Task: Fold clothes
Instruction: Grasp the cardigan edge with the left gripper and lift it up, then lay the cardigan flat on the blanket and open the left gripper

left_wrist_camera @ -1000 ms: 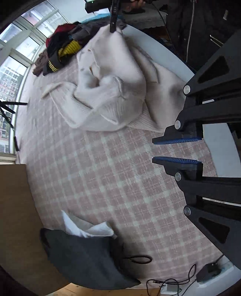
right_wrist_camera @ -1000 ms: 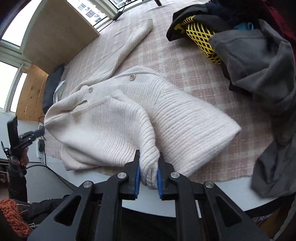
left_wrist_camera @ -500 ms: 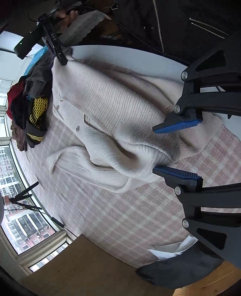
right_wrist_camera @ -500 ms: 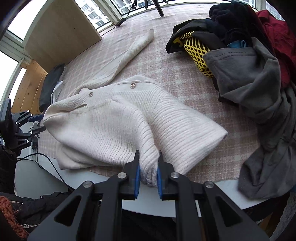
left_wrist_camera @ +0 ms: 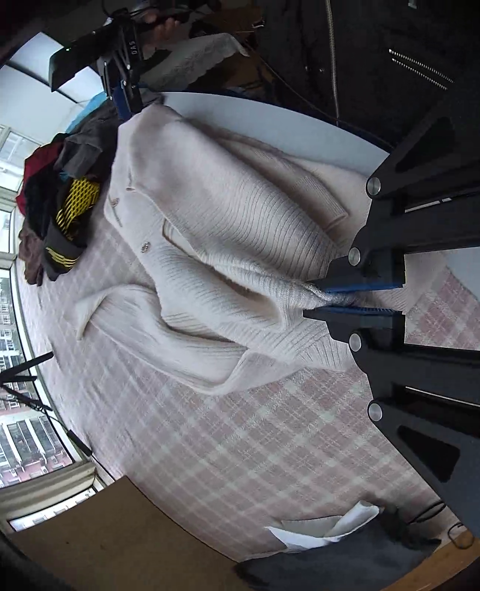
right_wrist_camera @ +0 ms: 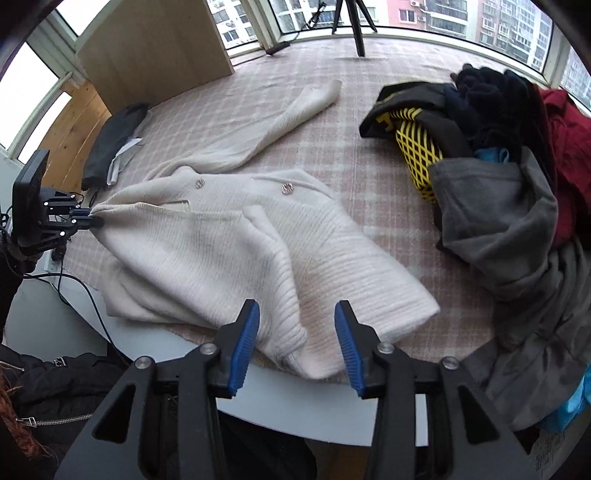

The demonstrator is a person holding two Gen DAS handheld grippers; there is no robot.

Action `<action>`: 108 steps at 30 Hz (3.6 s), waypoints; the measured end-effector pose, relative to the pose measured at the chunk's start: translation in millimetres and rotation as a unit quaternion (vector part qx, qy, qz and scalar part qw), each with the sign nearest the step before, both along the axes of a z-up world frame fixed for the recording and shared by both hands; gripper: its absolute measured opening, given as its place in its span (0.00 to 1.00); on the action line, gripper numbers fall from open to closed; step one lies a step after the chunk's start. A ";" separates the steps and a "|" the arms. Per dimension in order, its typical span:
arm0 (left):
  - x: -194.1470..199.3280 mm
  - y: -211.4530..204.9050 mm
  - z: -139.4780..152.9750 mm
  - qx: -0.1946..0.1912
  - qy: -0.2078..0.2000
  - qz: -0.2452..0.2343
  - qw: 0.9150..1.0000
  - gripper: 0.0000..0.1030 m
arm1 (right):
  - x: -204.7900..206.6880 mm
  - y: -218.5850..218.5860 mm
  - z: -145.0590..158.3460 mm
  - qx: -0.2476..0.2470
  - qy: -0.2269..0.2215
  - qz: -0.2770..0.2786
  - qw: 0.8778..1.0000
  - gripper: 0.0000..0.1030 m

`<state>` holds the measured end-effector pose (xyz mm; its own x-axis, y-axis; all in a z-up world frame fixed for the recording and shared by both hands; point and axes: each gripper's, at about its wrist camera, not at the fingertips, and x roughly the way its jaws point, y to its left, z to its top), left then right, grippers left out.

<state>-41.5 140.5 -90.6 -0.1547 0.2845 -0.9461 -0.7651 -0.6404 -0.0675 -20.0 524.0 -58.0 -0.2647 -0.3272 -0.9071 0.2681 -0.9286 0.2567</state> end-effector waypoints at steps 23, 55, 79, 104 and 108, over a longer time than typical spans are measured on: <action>3.0 -38.1 335.0 0.135 0.434 0.092 0.886 0.05 | -11.7 -37.1 334.5 0.108 0.377 -0.085 0.916 0.06; -55.8 -84.8 327.4 0.011 0.440 0.188 0.878 0.06 | -118.4 -114.1 317.0 0.121 0.431 -0.034 0.894 0.06; -40.4 -111.5 -29.0 0.024 -0.021 0.350 0.936 0.28 | -66.5 -17.0 -27.8 0.059 0.017 -0.119 0.991 0.50; -50.4 -59.5 -77.7 0.073 -0.054 0.373 0.923 0.03 | -46.1 -61.0 -88.4 0.076 -0.032 -0.053 0.995 0.53; -45.2 -71.5 -53.7 0.082 -0.025 0.378 0.922 0.03 | -44.3 -64.0 -81.2 0.051 -0.027 -0.044 0.997 0.06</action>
